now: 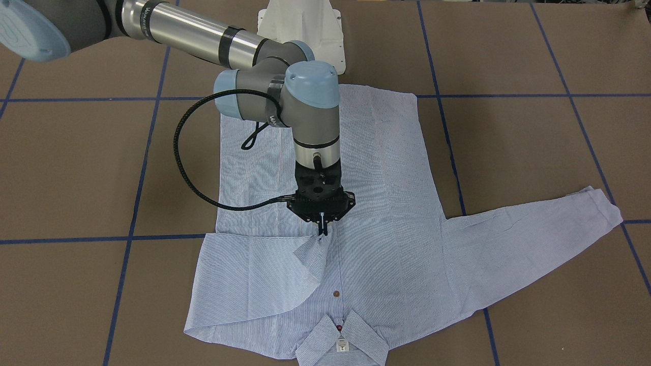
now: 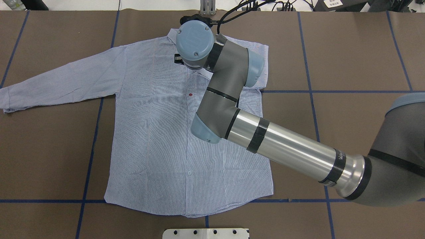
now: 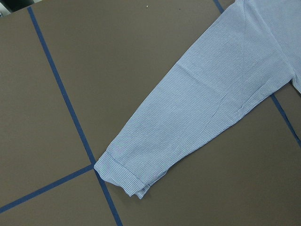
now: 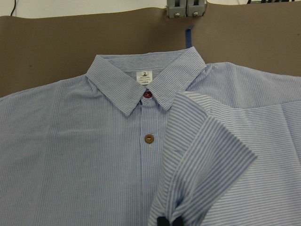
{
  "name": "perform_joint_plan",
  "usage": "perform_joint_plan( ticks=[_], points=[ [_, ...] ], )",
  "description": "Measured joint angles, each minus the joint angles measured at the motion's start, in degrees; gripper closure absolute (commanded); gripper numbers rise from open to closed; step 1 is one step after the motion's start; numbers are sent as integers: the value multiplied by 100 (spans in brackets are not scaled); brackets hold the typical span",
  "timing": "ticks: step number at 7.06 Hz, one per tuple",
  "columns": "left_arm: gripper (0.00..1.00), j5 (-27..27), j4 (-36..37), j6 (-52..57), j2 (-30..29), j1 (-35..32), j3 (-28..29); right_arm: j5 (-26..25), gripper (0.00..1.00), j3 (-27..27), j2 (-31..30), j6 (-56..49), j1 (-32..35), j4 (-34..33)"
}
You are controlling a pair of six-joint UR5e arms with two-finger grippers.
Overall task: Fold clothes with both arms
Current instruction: 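Carry the sleeve across the shirt body and lay it down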
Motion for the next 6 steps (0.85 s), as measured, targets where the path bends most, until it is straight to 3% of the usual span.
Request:
perform_joint_plan(
  ticks=[2,3,4,6],
  points=[
    [0,4,0,6,25,0,17,-450,100,-643,519,-23,-344,9],
    [0,2,-2,7,30,-1,20,-653,61,-864,655,-48,-503,10],
    [0,2,-4,7,33,-2,22,-851,2,-1081,771,-66,-636,10],
    [0,-2,-4,7,34,-3,16,-1128,1,-1624,1164,-84,-762,13]
  ],
)
